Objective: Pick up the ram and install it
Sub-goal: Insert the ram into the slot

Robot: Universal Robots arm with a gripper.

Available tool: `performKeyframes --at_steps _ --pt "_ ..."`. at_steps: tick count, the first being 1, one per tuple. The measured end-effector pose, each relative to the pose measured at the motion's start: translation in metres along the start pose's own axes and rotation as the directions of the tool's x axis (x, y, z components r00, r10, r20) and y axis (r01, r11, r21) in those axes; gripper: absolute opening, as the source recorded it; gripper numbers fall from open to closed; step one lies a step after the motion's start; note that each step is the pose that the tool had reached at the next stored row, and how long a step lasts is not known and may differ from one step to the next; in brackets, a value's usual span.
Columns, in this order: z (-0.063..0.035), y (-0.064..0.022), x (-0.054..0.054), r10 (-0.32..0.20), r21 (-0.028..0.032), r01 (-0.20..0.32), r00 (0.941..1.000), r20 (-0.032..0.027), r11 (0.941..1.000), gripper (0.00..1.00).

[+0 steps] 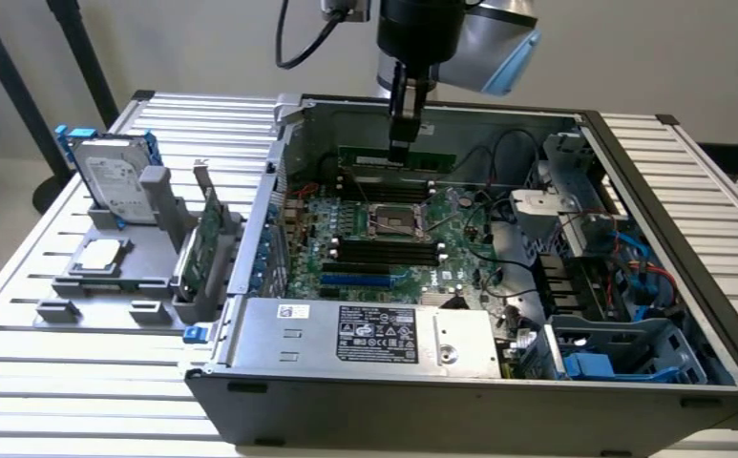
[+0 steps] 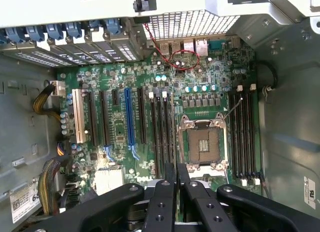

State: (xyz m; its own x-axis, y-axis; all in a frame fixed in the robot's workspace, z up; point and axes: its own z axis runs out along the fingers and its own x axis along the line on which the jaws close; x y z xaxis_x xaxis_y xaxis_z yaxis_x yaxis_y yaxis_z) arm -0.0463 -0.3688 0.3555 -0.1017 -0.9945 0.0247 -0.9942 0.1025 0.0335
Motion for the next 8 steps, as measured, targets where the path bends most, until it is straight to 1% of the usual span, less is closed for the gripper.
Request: performKeyframes --at_steps 2,6,8 --pt "0.0029 -0.0002 0.001 0.000 -0.0004 0.000 1.0000 0.0020 1.0000 0.13" --pt "0.0104 -0.0009 0.006 0.000 -0.0008 0.000 1.0000 0.0092 1.0000 0.13" --pt "0.0140 -0.0012 0.007 0.000 -0.0010 0.000 0.9999 0.0119 1.0000 0.13"
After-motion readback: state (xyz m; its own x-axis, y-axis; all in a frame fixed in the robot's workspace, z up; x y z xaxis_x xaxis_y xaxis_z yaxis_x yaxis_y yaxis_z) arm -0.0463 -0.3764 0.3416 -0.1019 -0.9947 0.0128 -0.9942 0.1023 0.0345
